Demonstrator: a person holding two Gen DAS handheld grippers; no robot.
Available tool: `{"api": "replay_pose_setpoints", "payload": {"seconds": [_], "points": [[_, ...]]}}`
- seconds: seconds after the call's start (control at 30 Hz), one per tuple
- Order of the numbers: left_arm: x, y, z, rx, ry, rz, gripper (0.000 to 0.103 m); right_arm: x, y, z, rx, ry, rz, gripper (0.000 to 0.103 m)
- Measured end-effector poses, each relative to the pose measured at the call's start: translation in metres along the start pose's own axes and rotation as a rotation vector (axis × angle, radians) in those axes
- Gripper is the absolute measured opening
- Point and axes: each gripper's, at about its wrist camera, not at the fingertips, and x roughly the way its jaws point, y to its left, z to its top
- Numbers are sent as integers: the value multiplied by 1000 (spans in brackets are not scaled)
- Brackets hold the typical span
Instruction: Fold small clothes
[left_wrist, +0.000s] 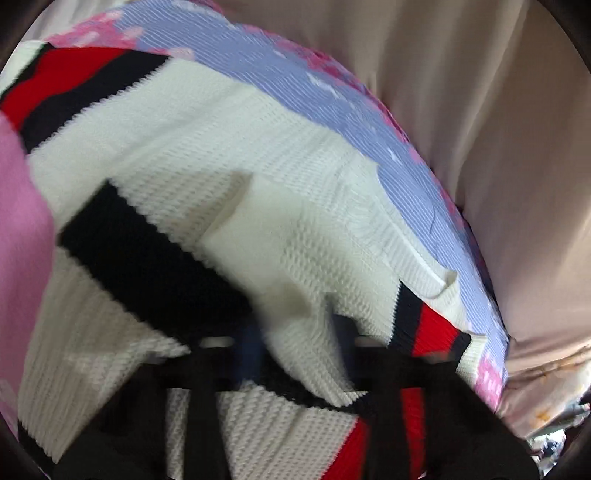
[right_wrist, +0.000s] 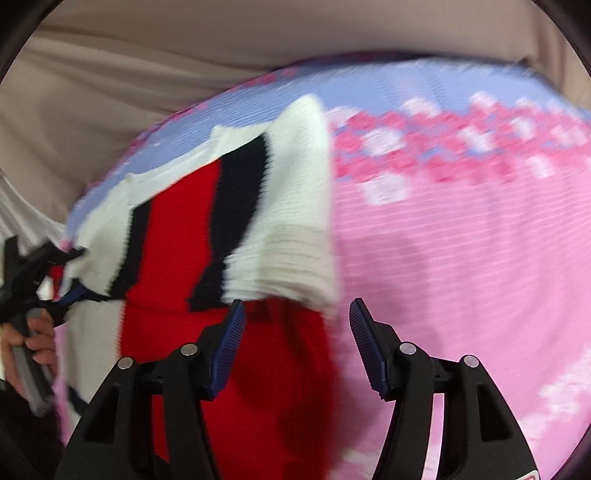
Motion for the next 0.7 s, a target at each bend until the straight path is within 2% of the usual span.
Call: {"api": "replay_pose_setpoints", "payload": {"seconds": [0.03,0.1,0.13,0.2,0.27,0.33,0.5,0.6,0.63,0.67,0.7], "points": [[-2,-1,2,-7,-15,0,8,7,3,0,-5,-3,-4,54],[-8,-5,5,4,-44,1,7,12,5,9,-7,-7,-22,23],[-12,-7,7,10,-62,-6,7,8,2,14,3,-21,-28,13],[-15,-14,6,26,-74,-17,6,-12,-13,15,40,-102,-54,11],[-9,-26,-1,56,-51,-40,6,-30,-38,23,83,-148,-84,10],[0,-40,-10,82,-8,-72,6,-48,-69,22,108,-158,-121,9],[35,-96,-61,211,90,-101,6,-77,-127,11,160,-179,-256,9],[50,-109,-77,244,97,-78,6,-64,-151,4,159,-106,-281,12],[51,-111,-76,247,88,-77,7,-56,-151,0,151,-43,-249,13],[51,-112,-71,240,85,-90,7,-55,-143,-3,122,-18,-236,15],[47,-112,-64,235,78,-104,7,-62,-131,-4,80,-33,-233,19]]}}
